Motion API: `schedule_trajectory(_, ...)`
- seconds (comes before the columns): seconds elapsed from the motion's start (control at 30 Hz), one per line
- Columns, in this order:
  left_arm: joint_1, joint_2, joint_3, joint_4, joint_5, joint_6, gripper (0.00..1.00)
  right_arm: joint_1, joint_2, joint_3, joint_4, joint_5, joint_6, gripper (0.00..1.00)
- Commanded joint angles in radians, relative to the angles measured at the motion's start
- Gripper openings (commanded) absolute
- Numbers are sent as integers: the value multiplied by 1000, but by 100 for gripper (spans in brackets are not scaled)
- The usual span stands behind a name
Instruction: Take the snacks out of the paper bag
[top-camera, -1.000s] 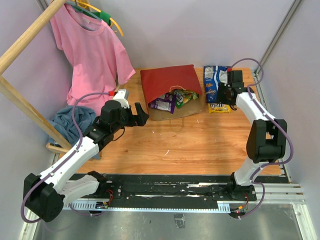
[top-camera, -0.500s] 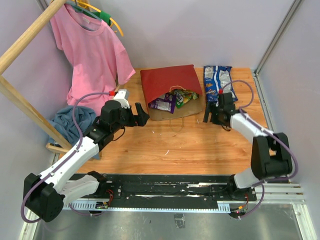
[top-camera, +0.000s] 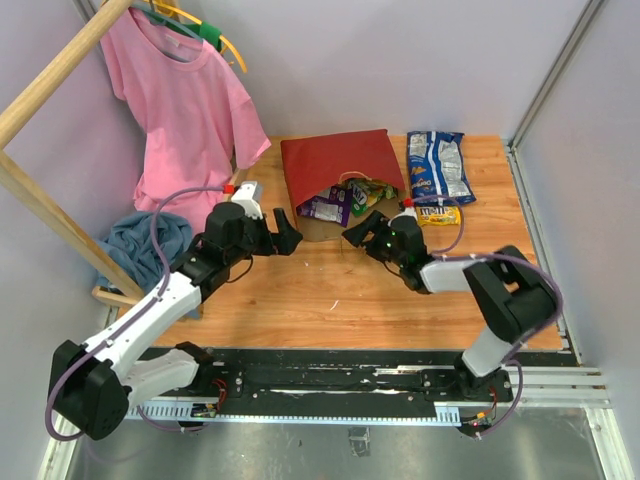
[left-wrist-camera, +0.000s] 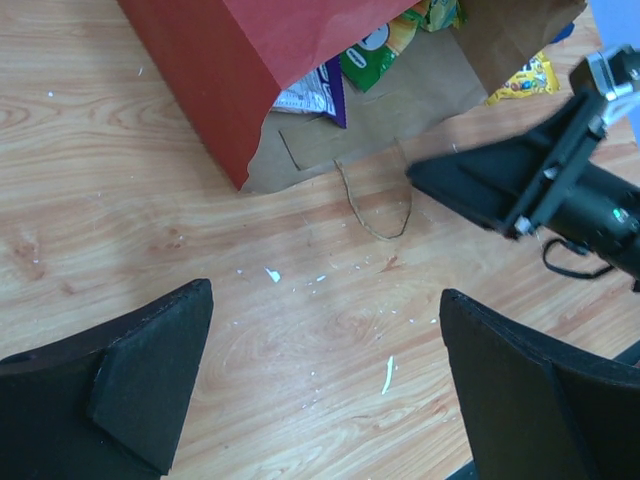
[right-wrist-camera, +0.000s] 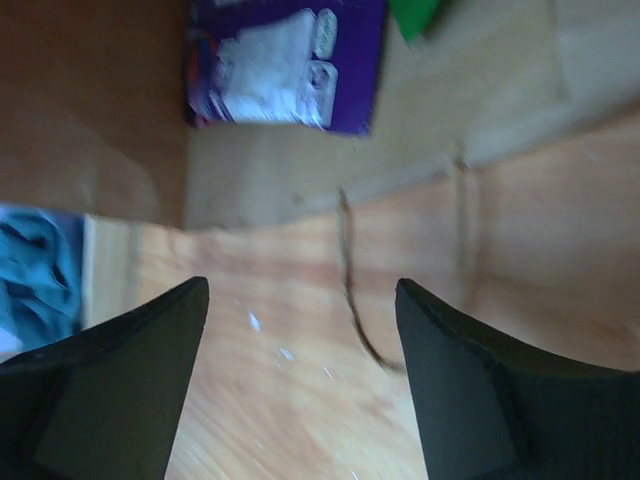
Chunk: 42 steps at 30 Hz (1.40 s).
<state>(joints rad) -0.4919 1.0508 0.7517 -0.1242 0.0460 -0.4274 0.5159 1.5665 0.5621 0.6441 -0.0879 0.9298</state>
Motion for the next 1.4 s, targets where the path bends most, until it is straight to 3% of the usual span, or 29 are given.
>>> schedule_trajectory(0.0,7,-58,-36,20,-4,6,100,10,197,112,354,-40,287,74)
schedule_trajectory(0.13,6,-108,-54,-10,-26,18,100,15,310,188,393,2,350,69)
schedule_trajectory(0.47,6,-136,-83,-15,-20,33,100,21,260,272,-38,173,201,68)
schedule_trajectory(0.7,7,-114,-80,-1,0,29,100,21,358,377,-140,180,114,67)
schedule_trajectory(1.23,7,-101,-85,23,-30,-4,100,31,561,542,-116,103,154,56)
schedule_trajectory(1.37,7,-80,-58,6,-30,11,100,47,561,524,-22,90,175,47)
